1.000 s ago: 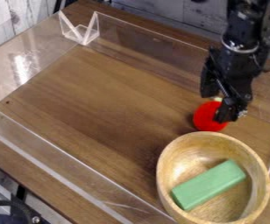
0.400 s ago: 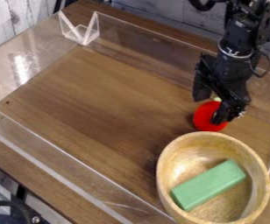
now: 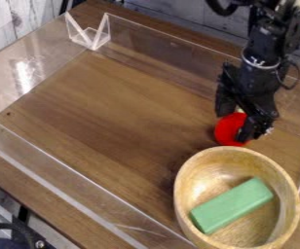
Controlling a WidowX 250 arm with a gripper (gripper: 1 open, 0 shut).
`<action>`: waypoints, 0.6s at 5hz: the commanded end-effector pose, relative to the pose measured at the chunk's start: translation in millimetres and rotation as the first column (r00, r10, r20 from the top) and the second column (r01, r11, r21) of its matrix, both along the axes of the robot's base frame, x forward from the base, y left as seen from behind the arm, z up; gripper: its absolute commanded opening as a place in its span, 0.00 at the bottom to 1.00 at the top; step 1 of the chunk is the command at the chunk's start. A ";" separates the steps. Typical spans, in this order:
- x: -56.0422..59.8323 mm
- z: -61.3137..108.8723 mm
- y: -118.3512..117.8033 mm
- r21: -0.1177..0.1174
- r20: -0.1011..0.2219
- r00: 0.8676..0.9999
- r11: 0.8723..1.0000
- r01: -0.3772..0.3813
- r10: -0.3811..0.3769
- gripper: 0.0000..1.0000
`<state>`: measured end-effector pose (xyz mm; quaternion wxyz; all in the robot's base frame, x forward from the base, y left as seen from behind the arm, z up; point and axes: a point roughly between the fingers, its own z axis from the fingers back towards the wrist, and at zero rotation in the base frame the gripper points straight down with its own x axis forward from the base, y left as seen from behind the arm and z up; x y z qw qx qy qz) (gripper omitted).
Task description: Move the red object to the left side of the table
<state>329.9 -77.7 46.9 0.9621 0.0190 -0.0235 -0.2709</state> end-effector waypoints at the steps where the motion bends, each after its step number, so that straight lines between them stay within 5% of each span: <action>1: 4.0 3.8 -10.9 -0.016 0.021 1.000 1.000 -0.011 0.011 0.00; 3: 9.3 25.3 -13.5 -0.010 0.048 0.993 0.994 -0.107 0.108 0.00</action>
